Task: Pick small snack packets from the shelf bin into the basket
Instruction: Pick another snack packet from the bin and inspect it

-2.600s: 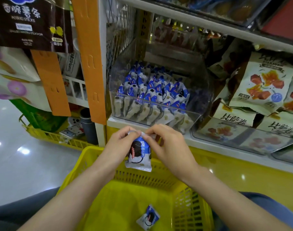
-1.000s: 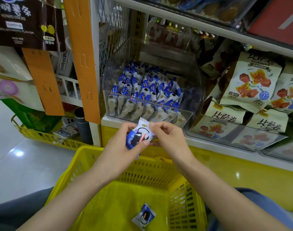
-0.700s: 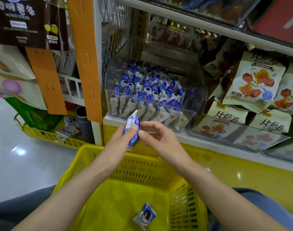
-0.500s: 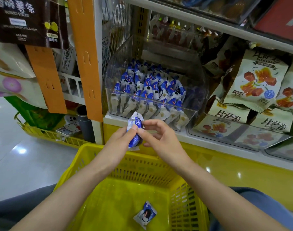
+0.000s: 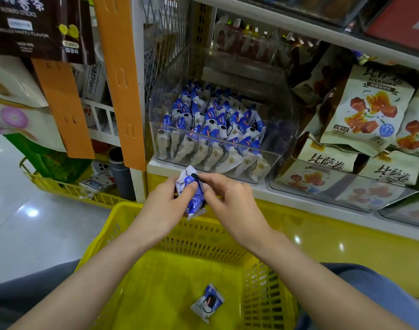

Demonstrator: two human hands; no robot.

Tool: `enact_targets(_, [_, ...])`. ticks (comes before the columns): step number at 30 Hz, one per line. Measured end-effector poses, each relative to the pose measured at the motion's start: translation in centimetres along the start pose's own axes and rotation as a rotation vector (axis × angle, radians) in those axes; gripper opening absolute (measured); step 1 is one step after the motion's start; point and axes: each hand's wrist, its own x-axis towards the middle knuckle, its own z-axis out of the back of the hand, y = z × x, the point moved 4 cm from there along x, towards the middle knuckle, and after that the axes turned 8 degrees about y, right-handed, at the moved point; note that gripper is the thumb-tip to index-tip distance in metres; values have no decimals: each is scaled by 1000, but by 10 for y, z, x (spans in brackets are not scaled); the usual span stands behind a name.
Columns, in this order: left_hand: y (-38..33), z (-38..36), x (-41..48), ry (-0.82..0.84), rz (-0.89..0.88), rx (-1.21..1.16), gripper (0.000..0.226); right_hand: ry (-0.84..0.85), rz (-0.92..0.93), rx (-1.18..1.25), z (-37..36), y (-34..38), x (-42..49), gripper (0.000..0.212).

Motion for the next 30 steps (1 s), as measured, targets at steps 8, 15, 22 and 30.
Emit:
enact_targets(8, [2, 3, 3, -46, 47, -42, 8, 35, -21, -39, -11, -4, 2, 30])
enact_targets(15, [3, 6, 1, -69, 128, -237, 24, 123, -46, -46, -19, -8, 1, 35])
enact_targets(22, [2, 7, 1, -30, 118, -366, 26, 176, -232, 385, -20, -14, 10, 33])
enact_targets(30, [-2, 10, 1, -90, 104, -138, 28, -34, -174, 288, -3, -13, 10, 25])
